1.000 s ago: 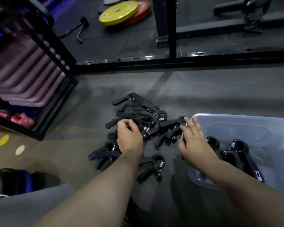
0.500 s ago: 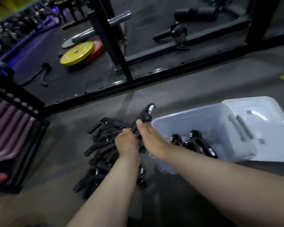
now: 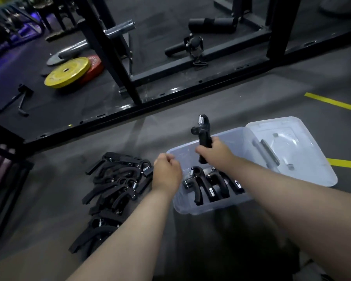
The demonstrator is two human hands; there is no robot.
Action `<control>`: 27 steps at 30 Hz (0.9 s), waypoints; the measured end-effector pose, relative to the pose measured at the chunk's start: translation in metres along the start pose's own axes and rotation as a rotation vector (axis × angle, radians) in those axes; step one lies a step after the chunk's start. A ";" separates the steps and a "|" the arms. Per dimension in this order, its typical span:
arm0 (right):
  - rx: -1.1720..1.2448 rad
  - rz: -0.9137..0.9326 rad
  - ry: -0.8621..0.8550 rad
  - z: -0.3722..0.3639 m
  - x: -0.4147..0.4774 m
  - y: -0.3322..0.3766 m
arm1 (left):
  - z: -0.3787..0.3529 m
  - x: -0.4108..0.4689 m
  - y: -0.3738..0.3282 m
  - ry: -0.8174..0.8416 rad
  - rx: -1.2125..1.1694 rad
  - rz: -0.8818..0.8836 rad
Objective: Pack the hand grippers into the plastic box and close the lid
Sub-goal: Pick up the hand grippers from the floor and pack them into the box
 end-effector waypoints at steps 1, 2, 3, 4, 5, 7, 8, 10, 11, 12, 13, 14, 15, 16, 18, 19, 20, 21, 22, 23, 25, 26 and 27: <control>-0.119 -0.036 0.003 0.014 0.004 -0.006 | -0.003 0.000 0.007 -0.028 0.109 -0.025; -0.208 -0.098 0.022 0.026 0.006 -0.014 | -0.007 -0.001 0.014 -0.032 0.200 -0.042; -0.256 -0.157 0.045 0.037 0.009 -0.024 | -0.011 -0.001 0.019 -0.016 0.268 -0.050; -0.284 -0.216 0.074 0.046 0.009 -0.032 | -0.016 -0.002 0.024 0.005 0.309 -0.057; -0.321 -0.252 0.092 0.051 0.010 -0.040 | -0.020 -0.002 0.029 0.039 0.337 -0.058; -0.390 -0.300 0.084 0.060 0.012 -0.049 | -0.032 -0.003 0.040 0.106 0.375 -0.078; -0.410 -0.329 0.075 0.062 0.014 -0.051 | -0.038 -0.002 0.046 0.124 0.397 -0.093; -0.433 -0.390 0.061 0.066 0.019 -0.055 | -0.049 -0.005 0.055 0.117 0.459 -0.124; -0.459 -0.417 0.057 0.068 0.022 -0.057 | -0.053 -0.008 0.057 0.089 0.491 -0.140; -0.501 -0.438 0.050 0.070 0.023 -0.059 | -0.055 -0.010 0.058 0.056 0.516 -0.155; -0.529 -0.446 0.048 0.071 0.026 -0.063 | -0.057 -0.011 0.059 0.027 0.532 -0.165; -0.556 -0.452 0.048 0.072 0.028 -0.065 | -0.059 -0.012 0.061 0.004 0.538 -0.174; -0.584 -0.451 0.054 0.071 0.030 -0.067 | -0.060 -0.012 0.063 -0.017 0.541 -0.185; -0.611 -0.463 0.065 0.070 0.031 -0.067 | -0.062 -0.011 0.064 -0.039 0.545 -0.192; -0.633 -0.478 0.097 0.064 0.034 -0.067 | -0.063 -0.010 0.067 -0.068 0.552 -0.197; -0.624 -0.481 0.117 0.062 0.038 -0.069 | -0.064 -0.010 0.068 -0.065 0.557 -0.199; -0.609 -0.482 0.129 0.059 0.040 -0.072 | -0.065 -0.009 0.068 -0.056 0.565 -0.201; -0.600 -0.478 0.134 0.058 0.042 -0.076 | -0.066 -0.009 0.068 -0.051 0.569 -0.201; -0.595 -0.476 0.137 0.057 0.042 -0.079 | -0.066 -0.009 0.068 -0.048 0.569 -0.198; -0.595 -0.477 0.141 0.056 0.040 -0.081 | -0.066 -0.009 0.068 -0.050 0.569 -0.194; -0.596 -0.494 0.133 0.055 0.038 -0.086 | -0.066 -0.010 0.068 -0.062 0.569 -0.190; -0.591 -0.498 0.115 0.054 0.039 -0.087 | -0.067 -0.010 0.068 -0.065 0.563 -0.188; -0.578 -0.497 0.086 0.053 0.041 -0.088 | -0.067 -0.010 0.068 -0.062 0.554 -0.184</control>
Point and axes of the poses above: each hand's wrist, its own x-axis towards the middle knuckle, its own z-axis out of the back of the hand, y = z × x, the point moved 2 cm from there along x, towards the middle knuckle, and after that the axes turned 7 degrees about x, right-handed, at the moved point
